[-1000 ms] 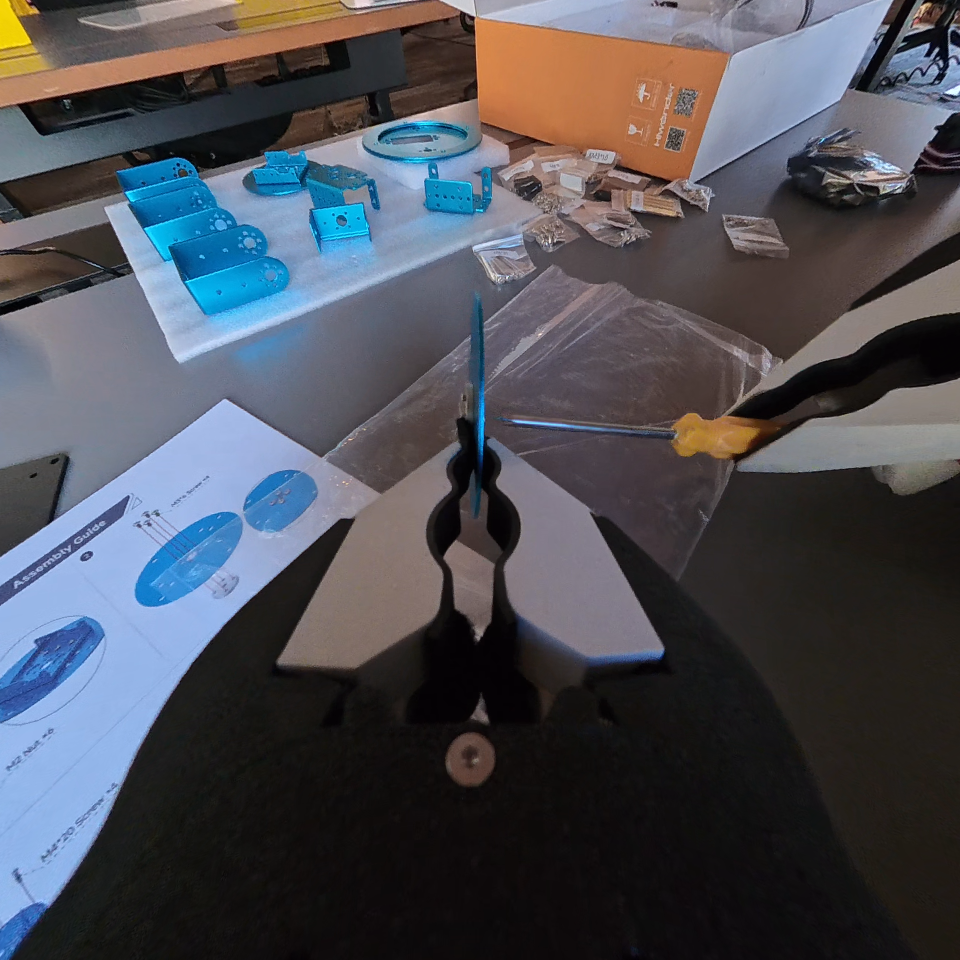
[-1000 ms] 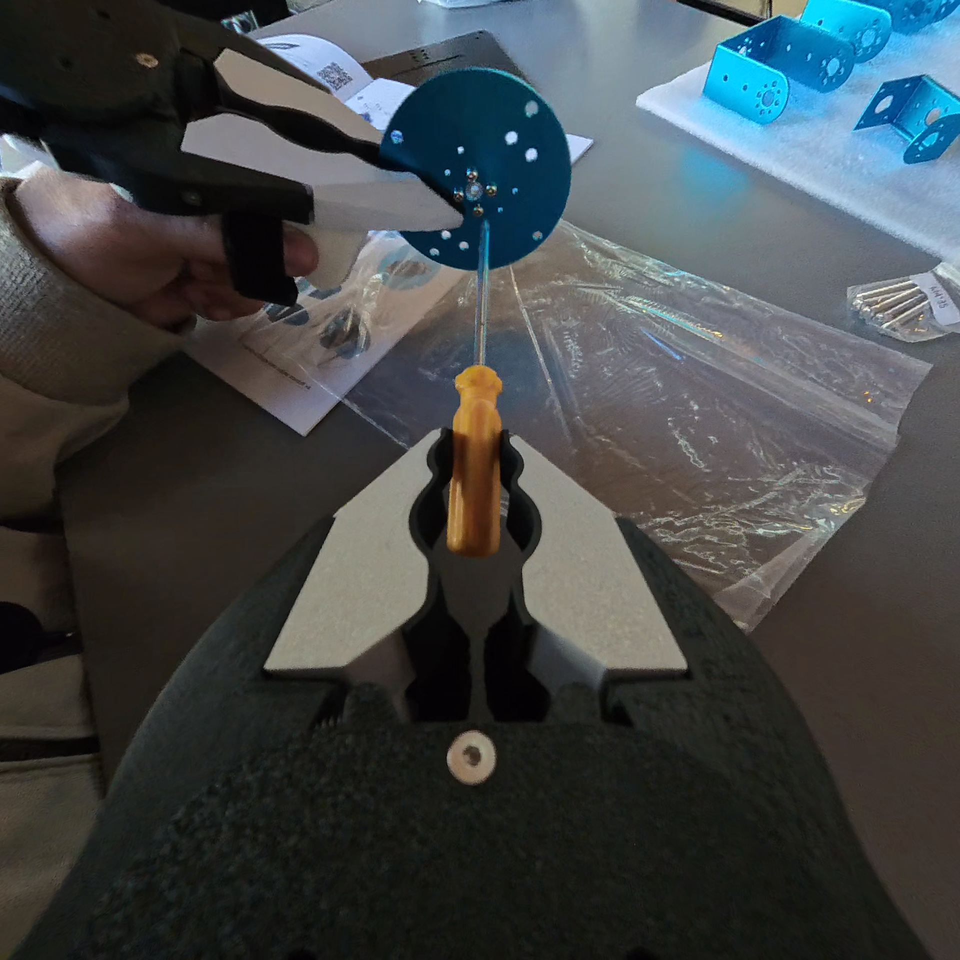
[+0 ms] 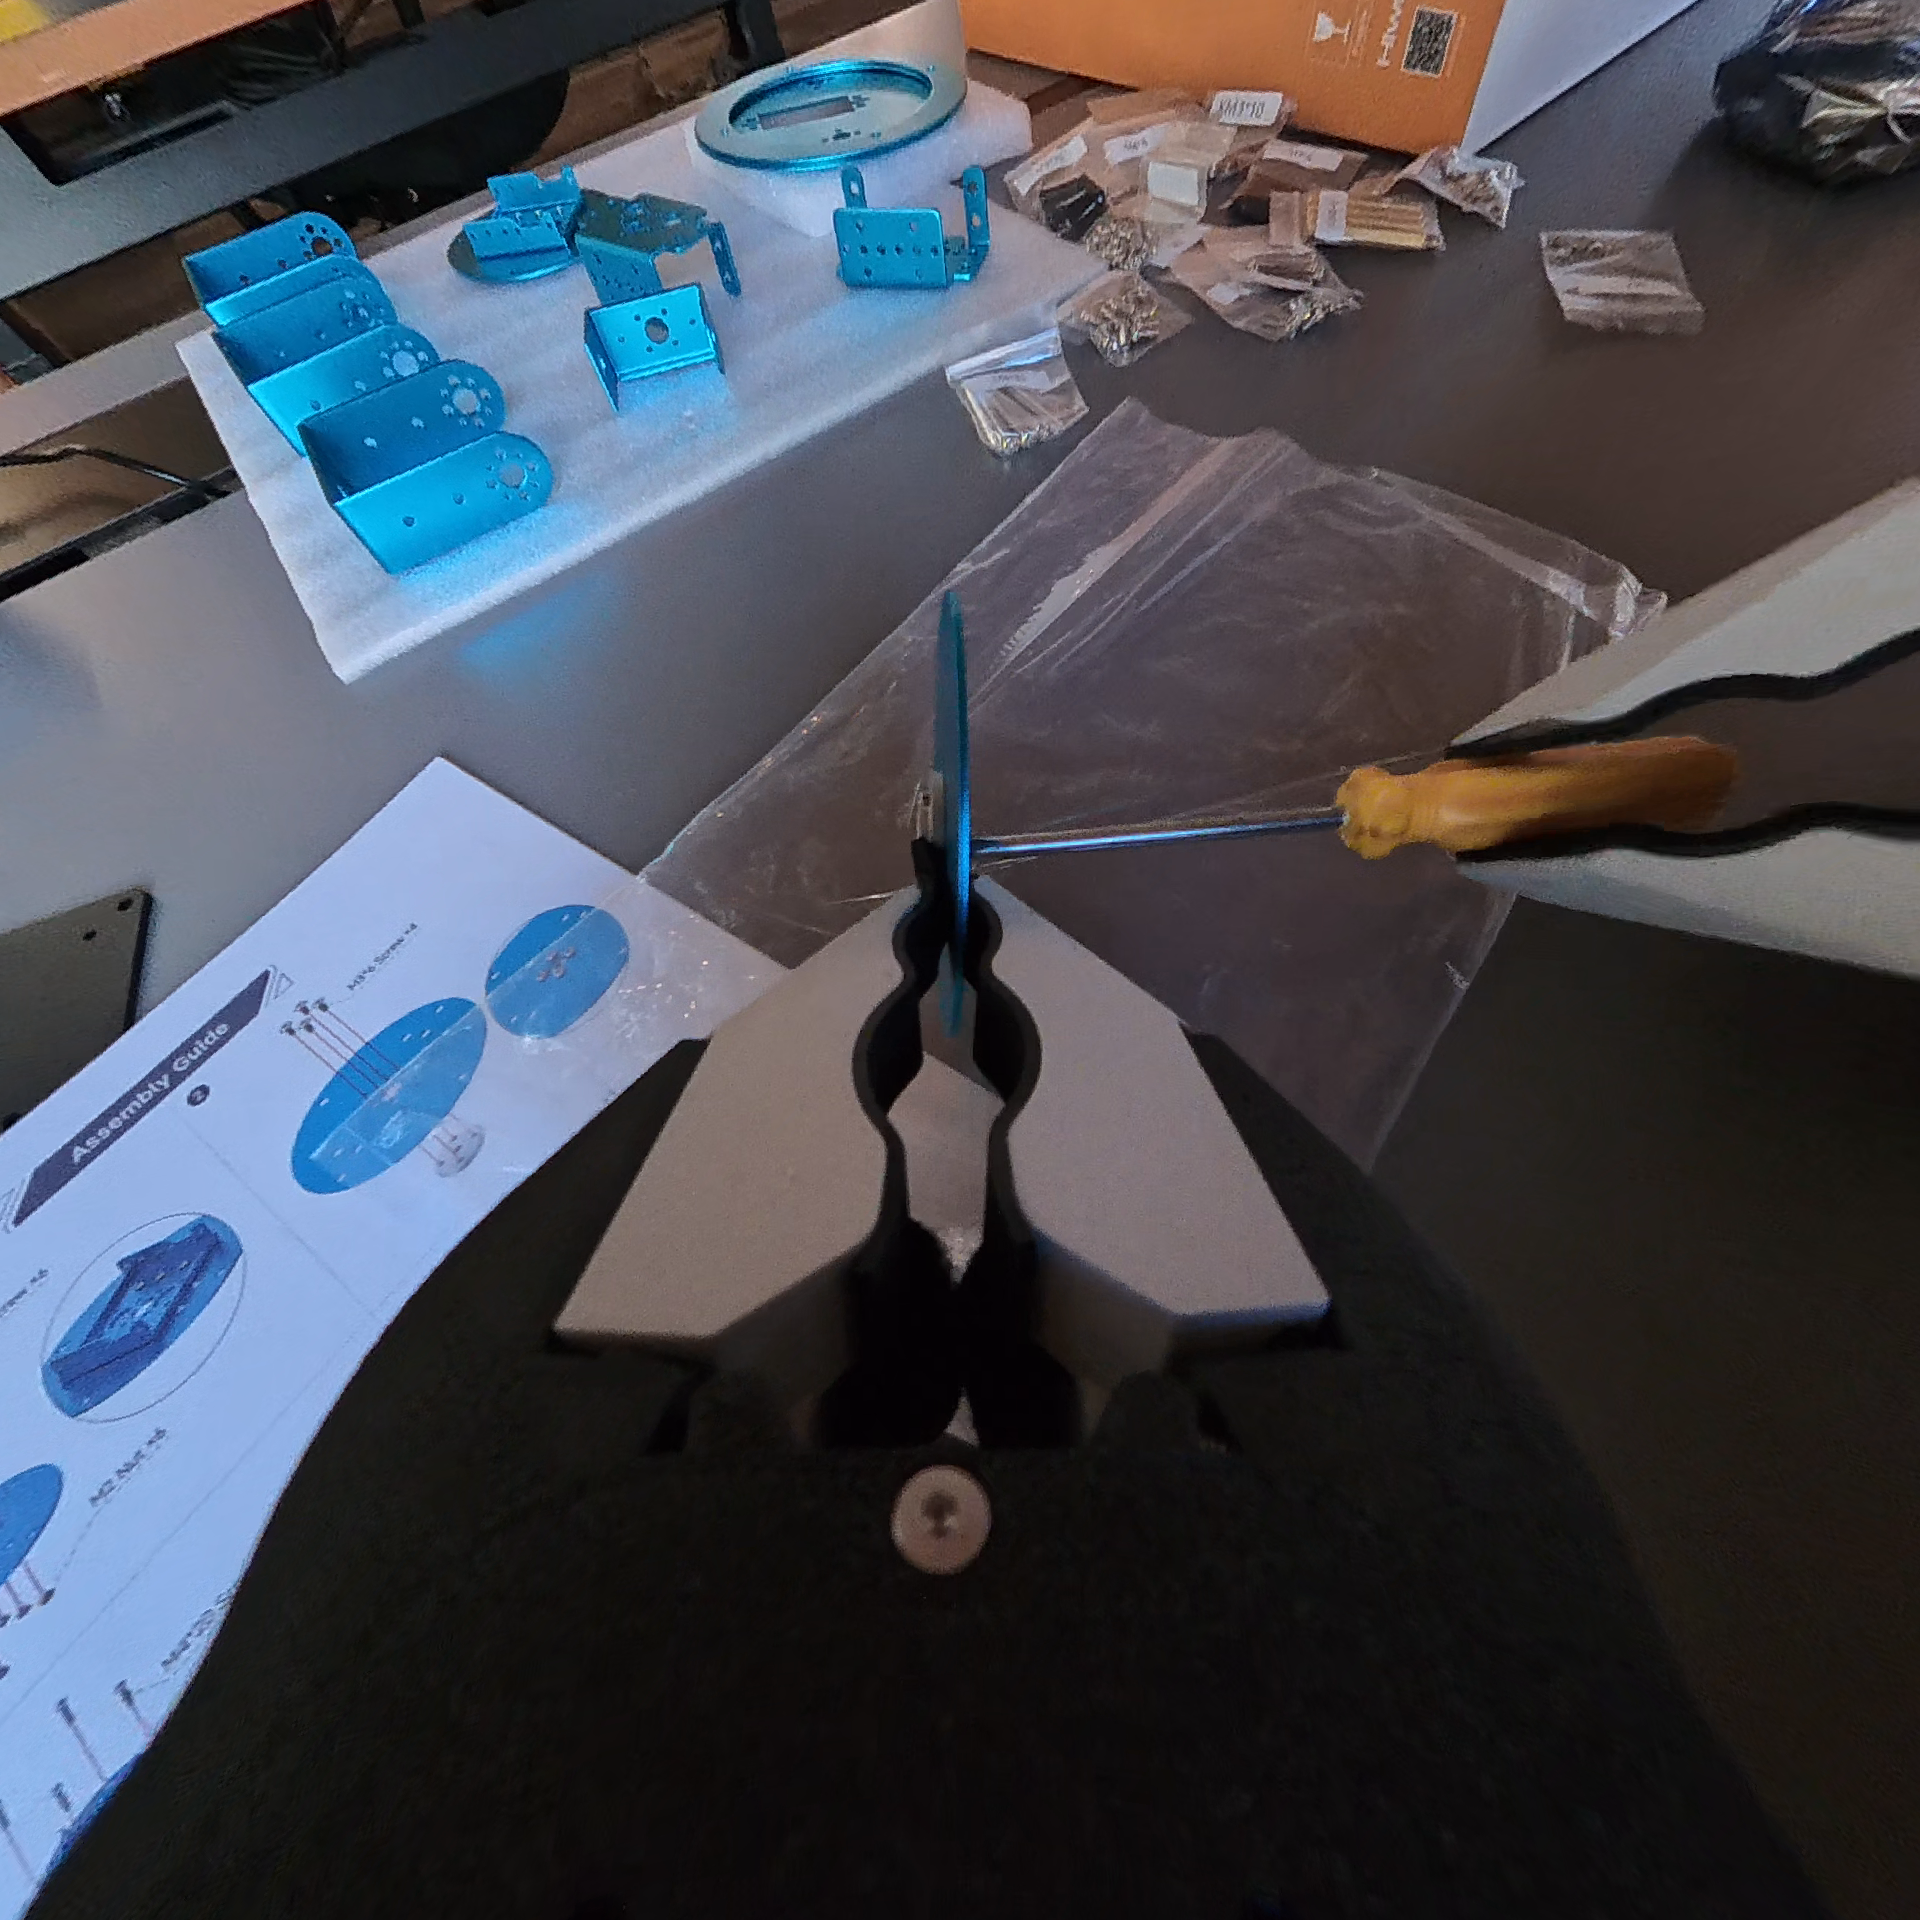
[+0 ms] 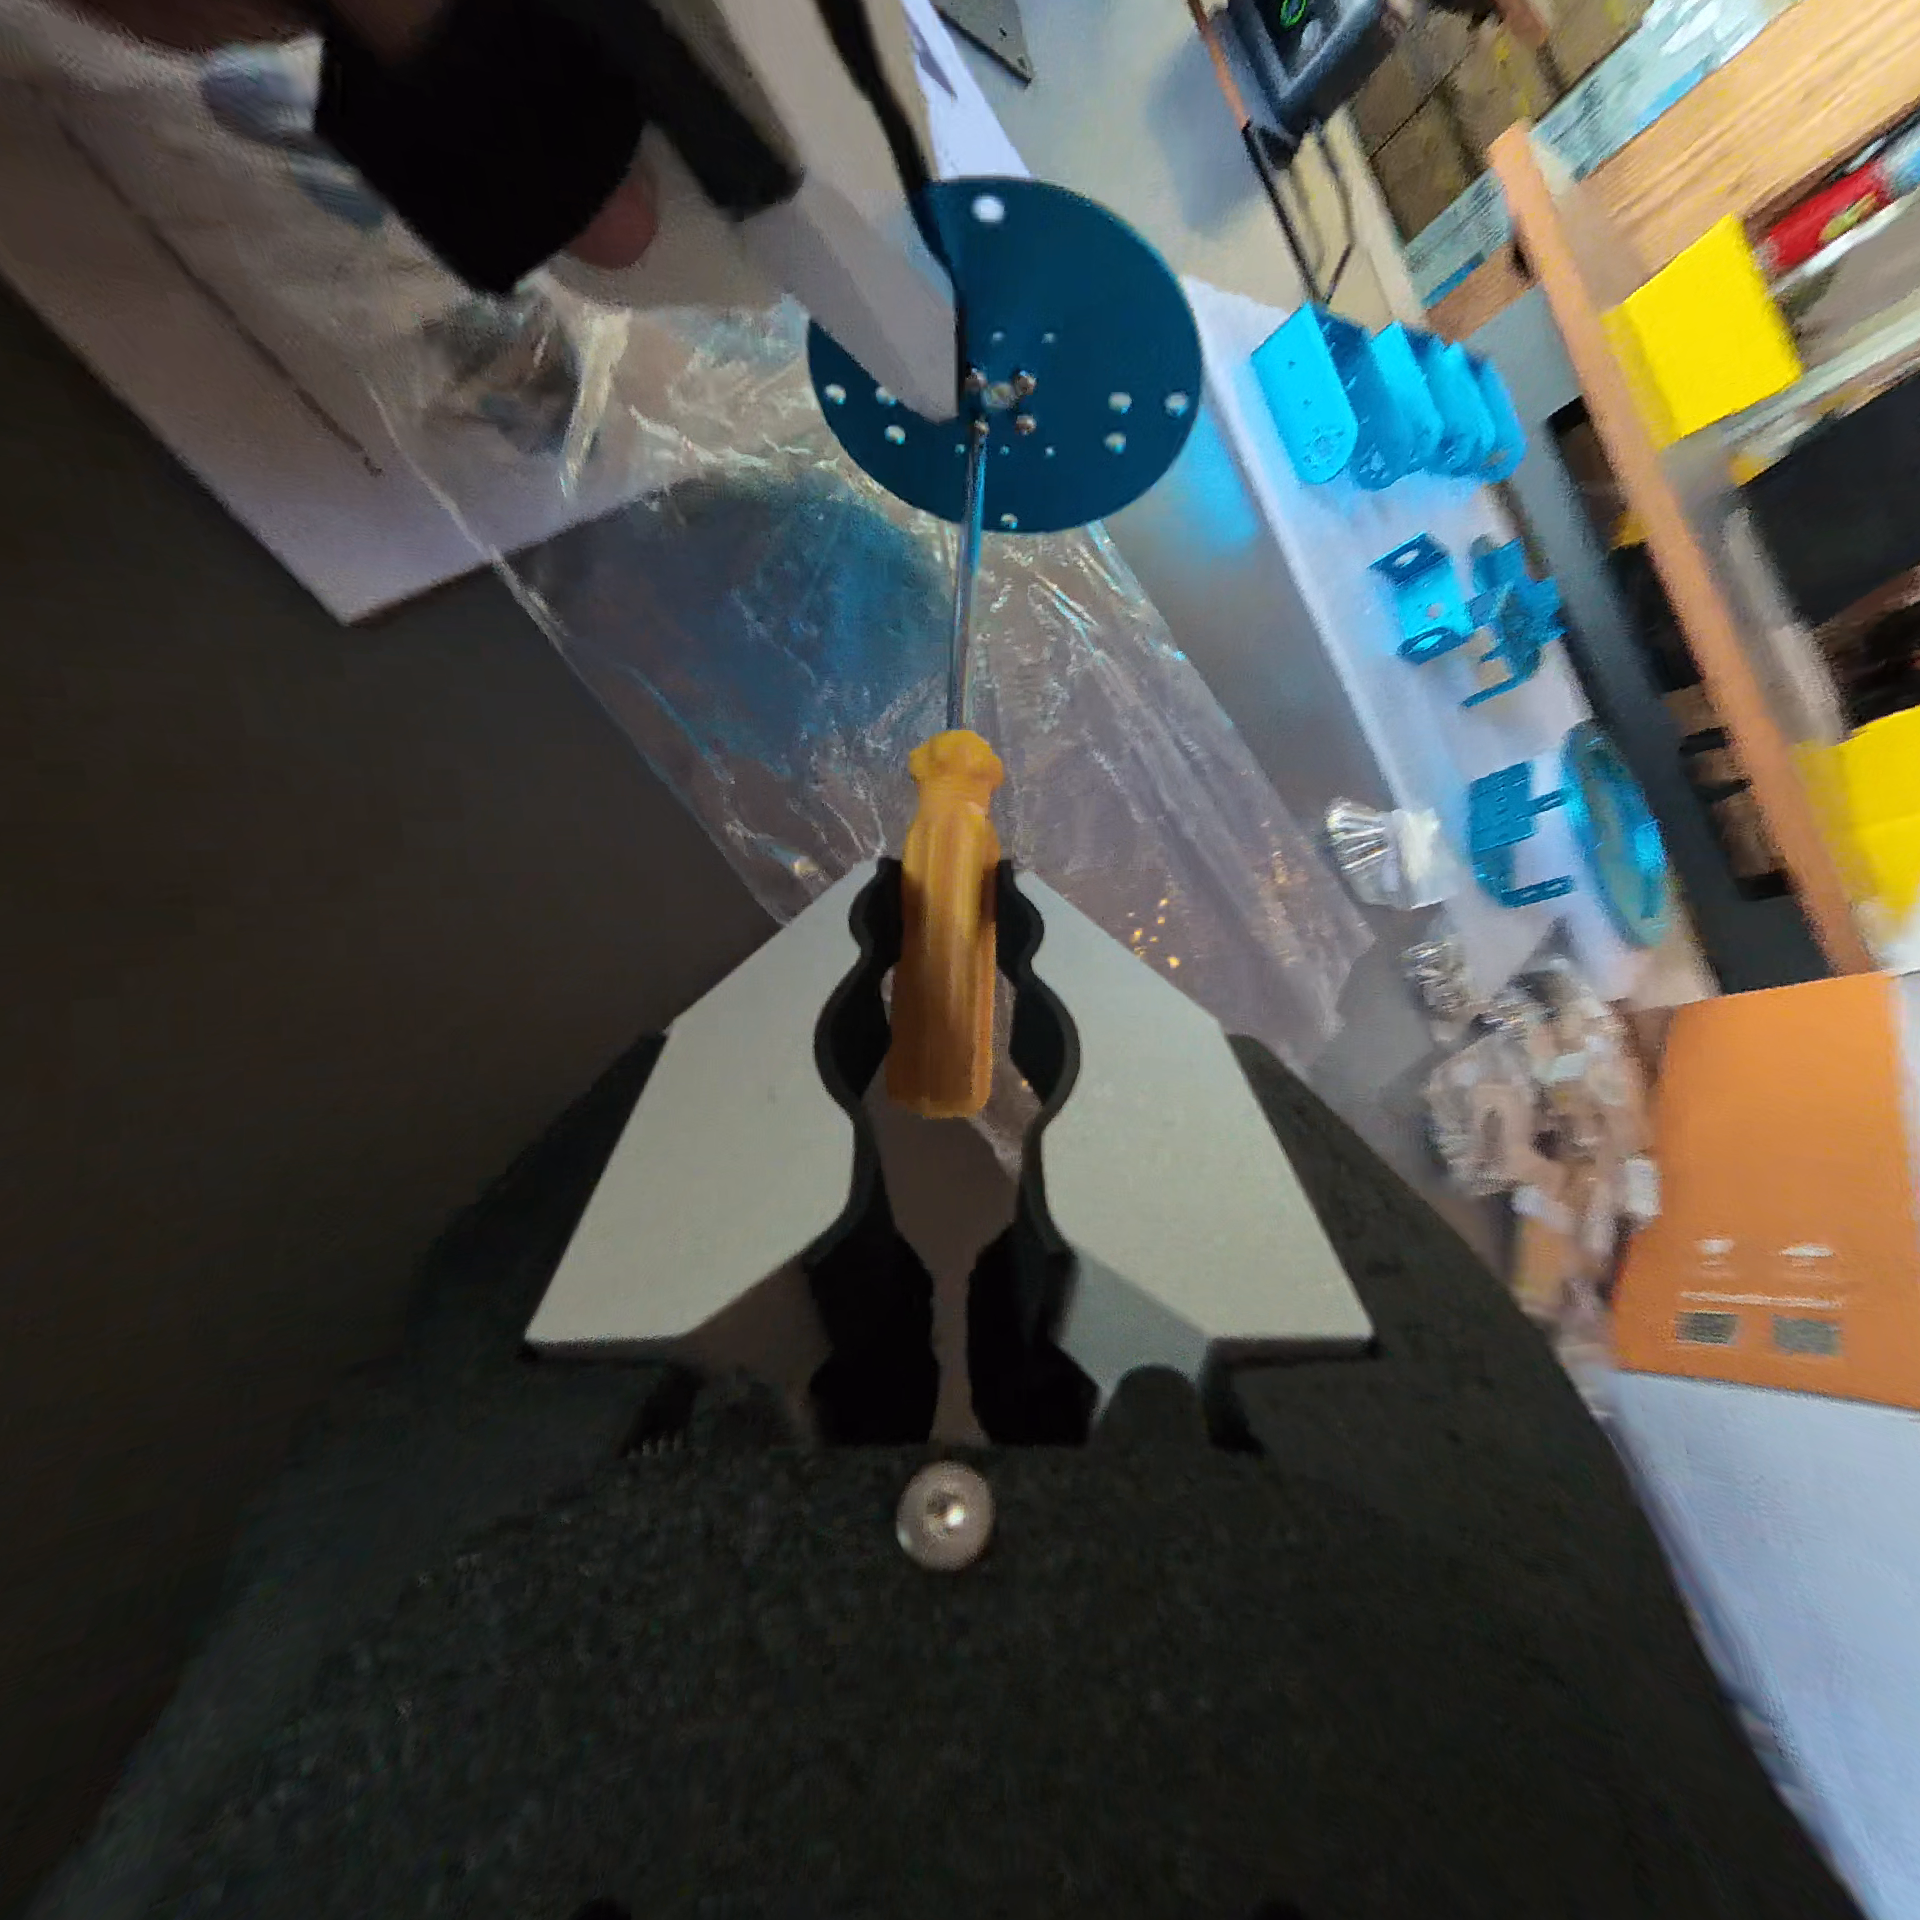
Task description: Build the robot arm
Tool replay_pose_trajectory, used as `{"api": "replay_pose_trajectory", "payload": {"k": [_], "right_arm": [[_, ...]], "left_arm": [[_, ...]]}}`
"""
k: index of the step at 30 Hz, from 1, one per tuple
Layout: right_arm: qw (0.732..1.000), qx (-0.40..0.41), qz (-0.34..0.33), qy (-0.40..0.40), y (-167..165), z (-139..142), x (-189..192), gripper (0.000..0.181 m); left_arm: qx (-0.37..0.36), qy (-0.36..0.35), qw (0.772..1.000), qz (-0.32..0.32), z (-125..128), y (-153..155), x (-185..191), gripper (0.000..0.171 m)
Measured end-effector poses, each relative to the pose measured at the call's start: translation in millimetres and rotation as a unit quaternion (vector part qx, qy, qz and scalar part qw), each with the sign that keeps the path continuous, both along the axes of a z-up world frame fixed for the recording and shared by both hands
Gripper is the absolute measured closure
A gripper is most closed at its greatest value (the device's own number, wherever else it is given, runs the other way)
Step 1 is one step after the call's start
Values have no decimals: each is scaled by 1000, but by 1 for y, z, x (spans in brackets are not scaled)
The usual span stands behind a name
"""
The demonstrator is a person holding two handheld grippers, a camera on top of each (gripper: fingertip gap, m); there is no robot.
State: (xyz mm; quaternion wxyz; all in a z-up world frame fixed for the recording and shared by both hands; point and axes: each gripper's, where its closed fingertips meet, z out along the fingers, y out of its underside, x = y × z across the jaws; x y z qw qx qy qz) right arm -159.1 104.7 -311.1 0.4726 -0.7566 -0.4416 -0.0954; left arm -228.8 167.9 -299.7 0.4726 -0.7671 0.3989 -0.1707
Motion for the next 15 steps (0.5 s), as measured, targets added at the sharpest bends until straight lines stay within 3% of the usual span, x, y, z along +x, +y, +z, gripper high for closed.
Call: {"api": "replay_pose_trajectory", "payload": {"k": [3,5,8,11,15], "right_arm": [[985,-101,-9,139,-2,-1,-1,164],[945,-189,-2,268,-7,5,-5,164],[854,-300,17,425,-15,19,-11,165],[765,-379,41,520,-23,33,-14,165],[600,-476,89,637,-33,65,-13,165]], "left_arm": [[29,-12,999,-12,11,-2,1,170],[65,-24,997,-23,24,-4,2,170],[105,-39,993,-37,40,-8,3,170],[136,-56,988,-49,52,-12,4,170],[195,-121,970,-78,85,-24,3,170]]}}
